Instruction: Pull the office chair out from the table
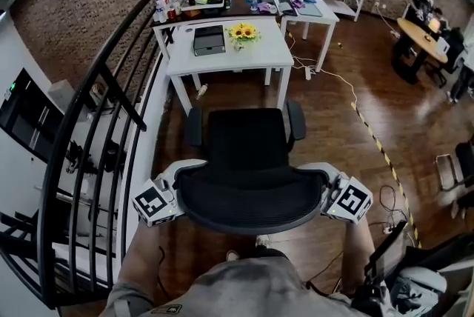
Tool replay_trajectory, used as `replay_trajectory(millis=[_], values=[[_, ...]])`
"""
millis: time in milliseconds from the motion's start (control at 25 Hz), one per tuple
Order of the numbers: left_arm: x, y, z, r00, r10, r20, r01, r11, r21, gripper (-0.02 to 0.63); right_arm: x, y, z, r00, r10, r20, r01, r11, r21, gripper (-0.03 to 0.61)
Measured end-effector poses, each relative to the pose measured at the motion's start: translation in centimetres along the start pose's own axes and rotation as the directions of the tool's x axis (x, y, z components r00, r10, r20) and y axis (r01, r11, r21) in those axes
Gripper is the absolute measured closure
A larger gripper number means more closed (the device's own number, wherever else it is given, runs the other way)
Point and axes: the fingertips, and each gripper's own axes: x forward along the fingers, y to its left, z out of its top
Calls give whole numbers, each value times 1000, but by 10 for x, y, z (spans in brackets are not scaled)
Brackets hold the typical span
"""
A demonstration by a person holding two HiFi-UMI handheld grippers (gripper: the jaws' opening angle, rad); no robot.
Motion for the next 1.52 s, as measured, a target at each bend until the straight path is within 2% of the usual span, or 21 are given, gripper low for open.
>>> replay_trajectory(millis=[320,560,1000,1520], values=[[-13,-24,1,999,-46,19,45,999,10,368,-10,32,3,999,-40,-16,40,999,11,408],[-14,-50,-1,998,-57,15,57,998,6,370,-25,54,-1,1000,-27,-15,27,999,17,410],[-5,-71,7,1000,-14,15,14,1000,-1,373,-44,58,-7,1000,25,2,-25,1000,6,416],[4,-73,12,1000,5,11,-5,1000,1,373,-52,52,-6,999,32,29,-31,999,-24,413]])
